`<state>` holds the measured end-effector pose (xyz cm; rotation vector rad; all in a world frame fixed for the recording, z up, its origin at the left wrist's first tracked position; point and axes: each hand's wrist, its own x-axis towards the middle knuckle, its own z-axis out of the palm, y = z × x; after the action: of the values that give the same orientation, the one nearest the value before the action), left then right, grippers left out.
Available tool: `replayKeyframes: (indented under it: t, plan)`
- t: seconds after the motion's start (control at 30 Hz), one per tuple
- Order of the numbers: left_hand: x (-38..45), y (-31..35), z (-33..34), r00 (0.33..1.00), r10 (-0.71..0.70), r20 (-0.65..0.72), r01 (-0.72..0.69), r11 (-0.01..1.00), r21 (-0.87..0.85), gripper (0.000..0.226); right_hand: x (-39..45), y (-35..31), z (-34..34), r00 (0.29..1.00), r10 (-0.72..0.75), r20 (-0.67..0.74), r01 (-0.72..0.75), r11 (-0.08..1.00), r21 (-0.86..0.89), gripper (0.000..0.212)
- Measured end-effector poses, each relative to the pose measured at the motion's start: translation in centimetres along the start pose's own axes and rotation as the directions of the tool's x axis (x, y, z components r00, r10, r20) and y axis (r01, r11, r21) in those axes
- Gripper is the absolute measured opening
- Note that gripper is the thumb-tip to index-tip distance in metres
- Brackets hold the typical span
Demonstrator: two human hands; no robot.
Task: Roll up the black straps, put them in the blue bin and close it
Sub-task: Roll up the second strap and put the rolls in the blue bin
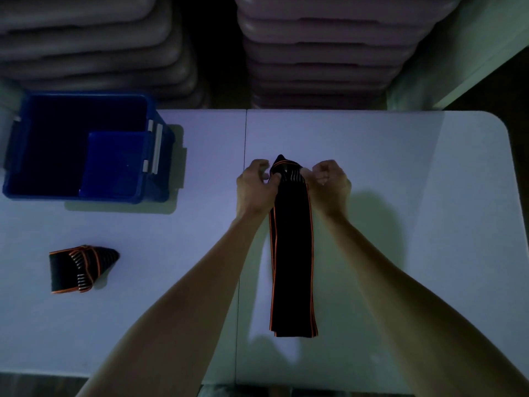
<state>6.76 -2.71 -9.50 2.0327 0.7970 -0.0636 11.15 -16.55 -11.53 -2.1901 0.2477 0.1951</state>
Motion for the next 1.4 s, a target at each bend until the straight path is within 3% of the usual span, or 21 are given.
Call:
replayKeyframes:
  t: [0.13,0.3,0.4,0.53,0.67,0.87,1.0,1.17,1.27,1.4]
  plan:
    - [-2.0,-1.8,0.3,0.999,-0.023,-0.041,0.025,0.999,0.043,0.039,-3.0,3.2,-1.0,0.987,-0.158,-0.003,0.157,0.985,-0.065,0.009]
    - [-2.8,-1.6,0.6,0.999,0.009,-0.038,-0.005,0.994,0.109,0.021,-4.2,3.7,-0.9,0.961,-0.231,0.153,0.239,0.97,-0.038,0.026]
    - [-2.9,-1.0,0.1,0.999,0.031,-0.009,-0.03,0.993,0.114,0.02,-3.9,3.1,-1.3,0.957,-0.189,0.22,0.208,0.976,-0.063,0.04]
    - [-3.6,-0.8,0.0,0.999,0.039,-0.022,-0.038,0.997,0.074,0.016,-4.3,3.1,-2.2,0.971,-0.118,0.208,0.132,0.99,-0.054,0.045]
    - [-4.8,-0.6,0.0,1.0,0.019,0.02,-0.021,0.996,0.089,0.021,-5.6,3.1,-3.3,0.918,-0.235,0.319,0.256,0.966,-0.025,0.048]
    - [-7.3,-2.7,0.7,0.994,-0.094,-0.056,0.101,0.983,0.152,0.028,-6.6,5.4,-4.0,0.956,-0.104,0.274,0.147,0.979,-0.144,0.031]
    - [-10.3,-3.8,1.5,0.985,-0.128,-0.114,0.142,0.982,0.123,0.004,-9.3,6.7,-4.7,0.928,-0.159,0.336,0.216,0.967,-0.139,0.027]
    - [-11.8,-4.1,1.9,0.983,-0.122,-0.136,0.135,0.986,0.098,0.012,-10.2,6.4,-5.8,0.868,-0.125,0.481,0.2,0.974,-0.108,0.032]
    - [-13.0,-4.6,1.3,0.984,-0.118,-0.13,0.128,0.989,0.068,0.003,-10.7,7.1,-6.8,0.891,-0.095,0.444,0.166,0.978,-0.125,0.032]
    - [-16.1,-5.8,0.7,0.967,-0.239,-0.091,0.25,0.96,0.126,0.01,-12.7,8.1,-7.9,0.878,-0.045,0.476,0.137,0.977,-0.16,0.02]
